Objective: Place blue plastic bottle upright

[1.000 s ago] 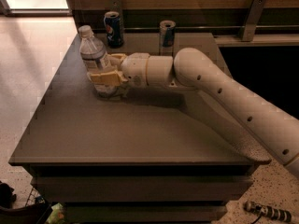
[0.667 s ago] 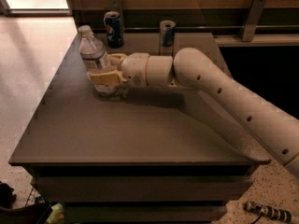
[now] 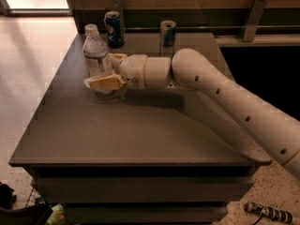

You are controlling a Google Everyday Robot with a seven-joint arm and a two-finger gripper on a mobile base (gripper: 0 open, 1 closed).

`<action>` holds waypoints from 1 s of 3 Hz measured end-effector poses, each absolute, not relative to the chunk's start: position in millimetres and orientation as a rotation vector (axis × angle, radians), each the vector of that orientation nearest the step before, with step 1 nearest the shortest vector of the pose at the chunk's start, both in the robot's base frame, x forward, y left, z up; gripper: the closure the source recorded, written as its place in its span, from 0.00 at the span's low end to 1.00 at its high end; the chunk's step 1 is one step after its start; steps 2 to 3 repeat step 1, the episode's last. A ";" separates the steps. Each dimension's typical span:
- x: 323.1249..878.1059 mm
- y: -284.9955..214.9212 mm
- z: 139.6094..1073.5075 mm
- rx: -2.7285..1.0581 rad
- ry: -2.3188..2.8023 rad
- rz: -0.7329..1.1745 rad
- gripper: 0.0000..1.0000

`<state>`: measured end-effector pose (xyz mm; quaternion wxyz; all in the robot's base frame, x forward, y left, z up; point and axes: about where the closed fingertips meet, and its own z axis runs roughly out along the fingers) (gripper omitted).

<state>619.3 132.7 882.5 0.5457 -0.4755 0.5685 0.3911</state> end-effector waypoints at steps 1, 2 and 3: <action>619.0 133.3 882.5 -1.128 1.348 0.928 0.00; 619.0 133.3 882.5 -1.128 1.348 0.928 0.00; 619.0 133.3 882.5 -1.128 1.348 0.928 0.00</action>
Offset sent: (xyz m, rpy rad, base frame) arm 0.0000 0.0000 0.0000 0.0000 0.0000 0.0000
